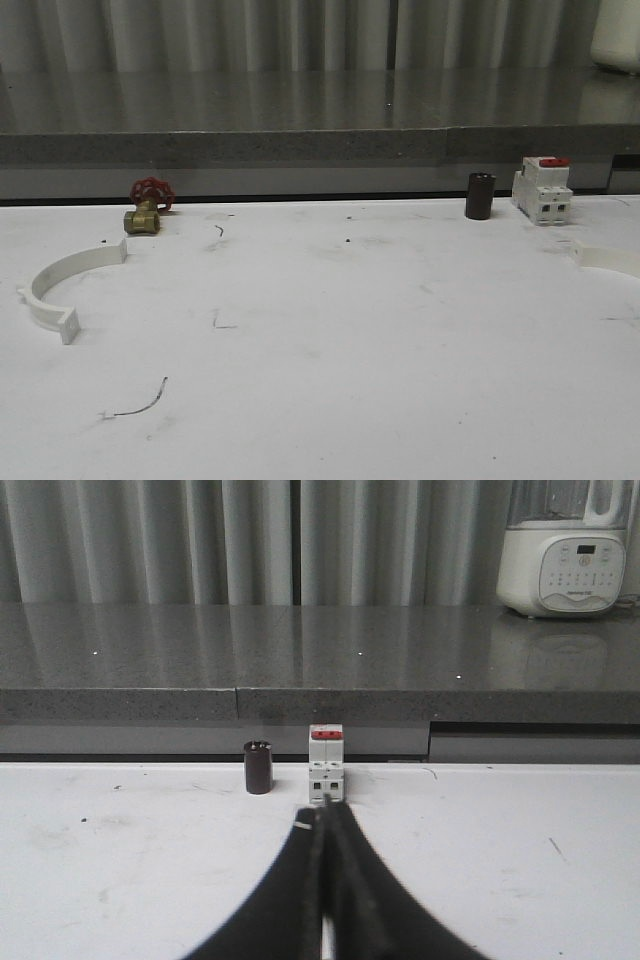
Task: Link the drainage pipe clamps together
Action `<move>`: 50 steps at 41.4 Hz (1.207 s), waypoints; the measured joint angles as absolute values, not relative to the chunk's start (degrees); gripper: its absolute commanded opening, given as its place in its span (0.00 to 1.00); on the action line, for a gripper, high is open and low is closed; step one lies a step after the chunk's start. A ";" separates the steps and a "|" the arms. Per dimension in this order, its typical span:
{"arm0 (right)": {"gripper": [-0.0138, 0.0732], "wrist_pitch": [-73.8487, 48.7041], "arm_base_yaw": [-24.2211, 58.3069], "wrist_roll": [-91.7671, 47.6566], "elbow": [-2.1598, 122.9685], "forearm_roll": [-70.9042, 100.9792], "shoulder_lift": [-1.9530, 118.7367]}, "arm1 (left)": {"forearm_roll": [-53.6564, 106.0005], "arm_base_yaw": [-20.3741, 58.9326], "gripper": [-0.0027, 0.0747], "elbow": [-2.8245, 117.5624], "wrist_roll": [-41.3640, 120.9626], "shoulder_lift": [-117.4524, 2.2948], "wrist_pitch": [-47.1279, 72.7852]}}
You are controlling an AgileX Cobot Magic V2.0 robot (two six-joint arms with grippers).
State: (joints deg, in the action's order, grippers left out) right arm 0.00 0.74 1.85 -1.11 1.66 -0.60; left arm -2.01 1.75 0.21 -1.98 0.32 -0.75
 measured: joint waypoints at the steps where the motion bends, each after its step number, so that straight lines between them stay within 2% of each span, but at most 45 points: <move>1: 0.02 -0.46 0.74 1.85 -0.35 1.78 -0.60 | -2.01 1.75 0.01 0.86 -1.98 0.32 -0.49; 10: 0.02 -13.11 0.74 1.85 13.81 2.15 0.51 | -2.13 1.75 0.01 13.92 -1.98 -0.99 5.08; 22: 0.02 -27.82 0.74 1.85 33.53 2.15 16.92 | -2.20 1.75 0.01 32.47 -1.98 -14.92 20.90; 32: 0.02 -34.36 0.74 1.85 36.49 2.15 30.53 | -2.20 1.75 0.01 34.21 -1.98 -25.14 27.48; 43: 0.03 -34.62 0.74 1.85 36.49 2.15 41.16 | -2.20 1.75 0.01 34.21 -1.98 -33.89 29.95; 46: 0.08 -34.62 0.74 1.85 36.49 2.15 42.33 | -2.20 1.75 0.03 34.21 -1.98 -35.22 30.86; 48: 0.17 -34.75 0.74 1.85 36.49 2.15 42.85 | -2.20 1.75 0.09 34.21 -1.98 -35.86 31.07; 50: 0.29 -34.89 0.74 1.85 36.49 2.15 43.23 | -2.20 1.75 0.19 34.21 -1.98 -36.59 31.07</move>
State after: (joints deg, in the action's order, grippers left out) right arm -34.89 0.74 1.85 36.49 2.15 43.23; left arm -2.20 1.75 34.21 -1.98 -36.59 31.07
